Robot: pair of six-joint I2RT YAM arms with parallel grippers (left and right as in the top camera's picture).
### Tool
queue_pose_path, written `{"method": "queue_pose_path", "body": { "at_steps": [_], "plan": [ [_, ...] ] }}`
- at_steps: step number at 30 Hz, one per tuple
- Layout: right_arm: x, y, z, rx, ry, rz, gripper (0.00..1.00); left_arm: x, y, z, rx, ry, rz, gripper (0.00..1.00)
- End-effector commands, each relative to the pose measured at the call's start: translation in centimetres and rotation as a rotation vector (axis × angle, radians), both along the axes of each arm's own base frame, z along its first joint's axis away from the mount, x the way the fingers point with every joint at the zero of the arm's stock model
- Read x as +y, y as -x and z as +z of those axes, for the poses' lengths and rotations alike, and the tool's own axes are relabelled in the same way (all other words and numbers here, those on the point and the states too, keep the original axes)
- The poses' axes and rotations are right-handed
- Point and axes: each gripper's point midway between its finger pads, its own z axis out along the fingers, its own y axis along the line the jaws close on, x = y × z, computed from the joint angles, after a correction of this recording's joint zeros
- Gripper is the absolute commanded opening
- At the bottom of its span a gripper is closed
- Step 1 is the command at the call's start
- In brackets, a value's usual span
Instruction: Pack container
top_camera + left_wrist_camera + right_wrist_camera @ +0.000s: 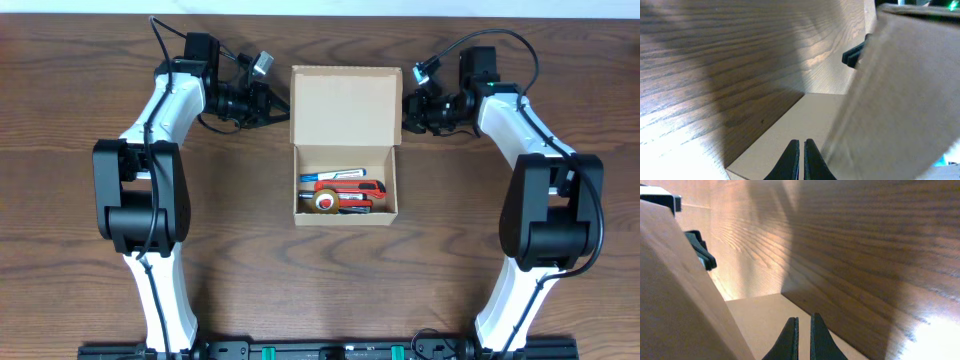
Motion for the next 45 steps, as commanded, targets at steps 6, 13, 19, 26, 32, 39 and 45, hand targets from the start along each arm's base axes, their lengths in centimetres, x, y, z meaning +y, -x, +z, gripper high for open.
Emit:
{"method": "queue_pose_path", "body": {
  "at_steps": [6,13,19,26,32,39,45],
  "plan": [
    [2.0,-0.1,2.4,-0.089,0.053,0.080,0.02,0.3,0.4,1.3,-0.064,-0.034,-0.028,0.06],
    [1.8,0.0,3.3,-0.114,0.087,0.078,0.02,0.6,0.4,1.6,-0.078,-0.067,-0.023,0.06],
    [1.6,-0.1,4.3,-0.144,0.107,0.069,0.01,1.0,0.3,3.6,-0.142,-0.103,-0.014,0.06],
    [2.4,0.5,4.3,-0.137,0.108,0.092,0.02,1.0,0.7,4.9,-0.162,-0.102,-0.014,0.06],
    [3.4,1.5,3.9,-0.114,0.125,0.124,0.02,0.7,1.3,5.1,-0.160,-0.105,-0.035,0.06],
    [3.3,2.3,4.4,-0.125,0.192,0.132,0.02,0.5,2.0,5.0,-0.160,-0.137,-0.055,0.06],
    [2.8,2.9,5.9,-0.151,0.226,0.129,0.01,-0.1,3.2,5.8,-0.168,-0.147,-0.088,0.06]
  ]
}}
